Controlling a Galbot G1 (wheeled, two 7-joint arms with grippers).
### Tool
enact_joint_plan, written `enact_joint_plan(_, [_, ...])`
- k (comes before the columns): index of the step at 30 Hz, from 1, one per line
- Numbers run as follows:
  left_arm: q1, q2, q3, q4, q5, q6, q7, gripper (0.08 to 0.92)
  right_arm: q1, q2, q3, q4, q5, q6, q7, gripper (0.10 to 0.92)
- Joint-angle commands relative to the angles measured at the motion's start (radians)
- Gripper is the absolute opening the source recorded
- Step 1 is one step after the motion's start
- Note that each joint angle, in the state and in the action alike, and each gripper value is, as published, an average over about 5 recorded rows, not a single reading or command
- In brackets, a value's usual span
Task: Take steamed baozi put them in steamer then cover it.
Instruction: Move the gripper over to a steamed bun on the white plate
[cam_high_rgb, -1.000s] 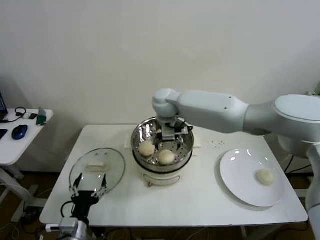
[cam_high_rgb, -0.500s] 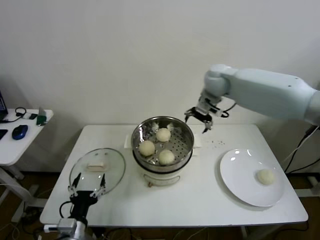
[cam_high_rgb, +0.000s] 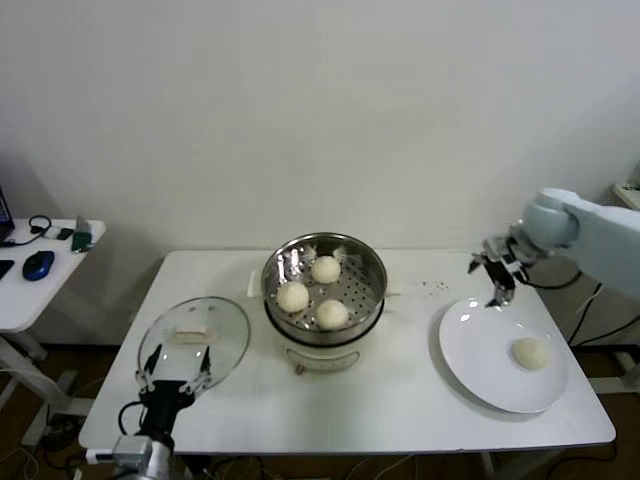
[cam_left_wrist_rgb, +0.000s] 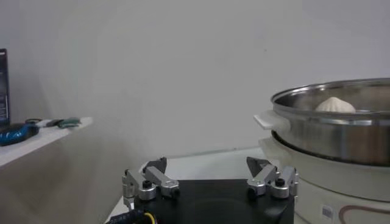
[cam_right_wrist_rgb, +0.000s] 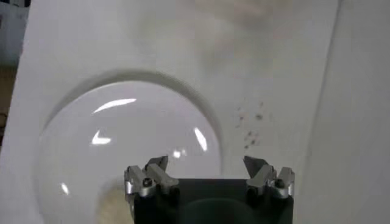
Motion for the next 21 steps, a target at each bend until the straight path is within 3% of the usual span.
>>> enact_joint_plan(1, [0.005,-0.006,0.000,-0.009,0.004,0.008,-0.002,0.823,-0.407,-0.151,0.330,-0.099,-0.165,-0.043,-0.058,0.823])
enact_joint_plan(7, [0.008,-0.018,0.000,-0.006,0.015,0.009,-0.003,0.823,-0.501,-0.120,0.434,-0.185,-0.287,0.024,-0.088,0.823])
enact_joint_plan(21, [-0.001,-0.021,0.001,0.001,0.023,0.018,-0.006,0.823,-0.538,-0.029,0.498,-0.298,-0.283,0.038,-0.089,0.823])
